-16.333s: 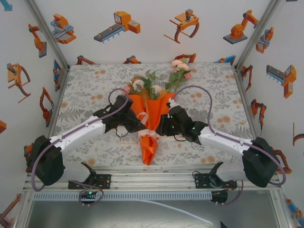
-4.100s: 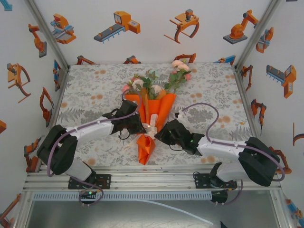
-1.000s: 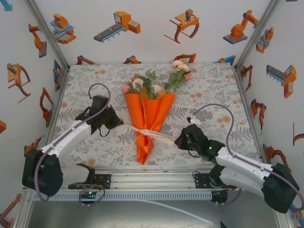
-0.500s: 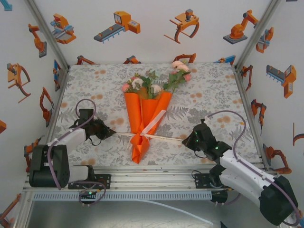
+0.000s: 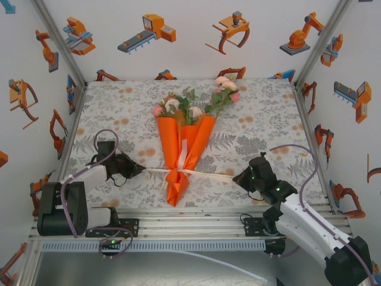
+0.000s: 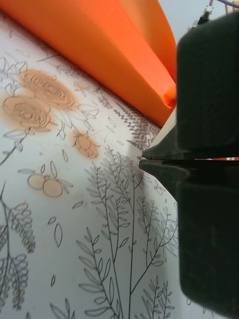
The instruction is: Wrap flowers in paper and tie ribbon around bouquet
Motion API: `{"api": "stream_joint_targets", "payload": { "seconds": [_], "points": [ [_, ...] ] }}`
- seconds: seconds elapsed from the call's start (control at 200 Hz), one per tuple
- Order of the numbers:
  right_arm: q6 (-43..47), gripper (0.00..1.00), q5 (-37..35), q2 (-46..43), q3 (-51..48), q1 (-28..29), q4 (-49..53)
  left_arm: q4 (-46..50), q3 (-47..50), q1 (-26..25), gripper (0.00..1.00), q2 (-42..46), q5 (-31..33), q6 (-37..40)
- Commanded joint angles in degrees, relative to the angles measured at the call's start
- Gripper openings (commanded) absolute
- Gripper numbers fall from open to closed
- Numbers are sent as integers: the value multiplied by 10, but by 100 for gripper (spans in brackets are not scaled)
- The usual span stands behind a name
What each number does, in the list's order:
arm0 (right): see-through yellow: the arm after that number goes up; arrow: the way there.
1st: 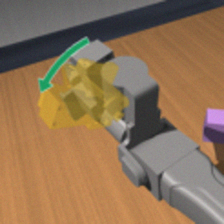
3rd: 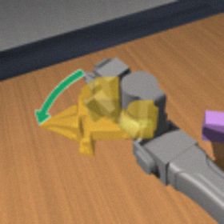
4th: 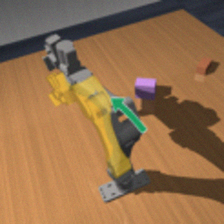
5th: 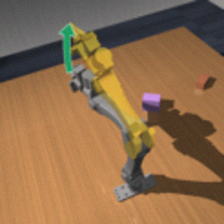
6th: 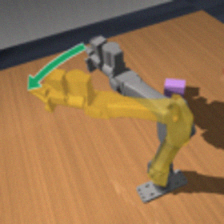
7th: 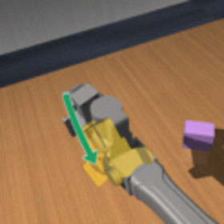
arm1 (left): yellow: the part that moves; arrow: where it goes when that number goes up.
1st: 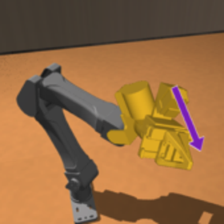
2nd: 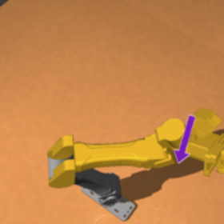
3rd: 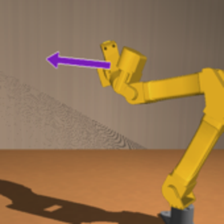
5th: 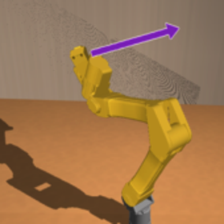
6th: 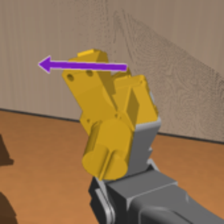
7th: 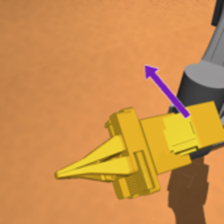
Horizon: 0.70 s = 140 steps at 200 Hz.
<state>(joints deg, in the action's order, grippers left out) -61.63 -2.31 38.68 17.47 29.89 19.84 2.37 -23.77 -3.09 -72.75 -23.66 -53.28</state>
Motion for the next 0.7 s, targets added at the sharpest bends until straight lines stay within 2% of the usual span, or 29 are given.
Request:
{"api": "stream_joint_targets", "payload": {
  "seconds": [0.0, 0.075, 0.125, 0.21, 0.285, 0.325, 0.385, 0.491, 0.541, 0.621, 0.696],
  "points": [
    [76, 5, -14, -5, 17, -15, -2, -22, -10, -30, 12, 66, 47, 33],
    [127, 30, 2, -1, 51, -15, -12, 35, -44, -90, 41, 136, 111, 77],
    [168, 48, -24, -3, 76, -15, -1, 72, -70, -122, 57, 179, 168, 107],
    [221, 72, -116, -10, 111, -21, 16, 93, -96, -146, 71, 236, 258, 144],
    [286, 84, -171, -3, 132, -48, -10, 74, -101, -147, 83, 268, 327, 202],
    [316, 88, -198, 12, 140, -71, -27, 65, -103, -147, 90, 278, 375, 245],
    [358, 89, -204, 54, 148, -123, -56, 17, -86, -147, 100, 278, 452, 322],
    [425, 88, -209, 134, 134, -203, -149, -129, -17, -146, 97, 234, 540, 461],
    [458, 90, -222, 172, 107, -220, -235, -181, 5, -138, 97, 194, 570, 488],
    [503, 93, -199, 252, 72, -246, -380, -244, 19, -104, 97, 117, 557, 493],
    [537, 94, -165, 341, 71, -271, -476, -387, 61, -48, 97, 39, 475, 474]
  ]
}}
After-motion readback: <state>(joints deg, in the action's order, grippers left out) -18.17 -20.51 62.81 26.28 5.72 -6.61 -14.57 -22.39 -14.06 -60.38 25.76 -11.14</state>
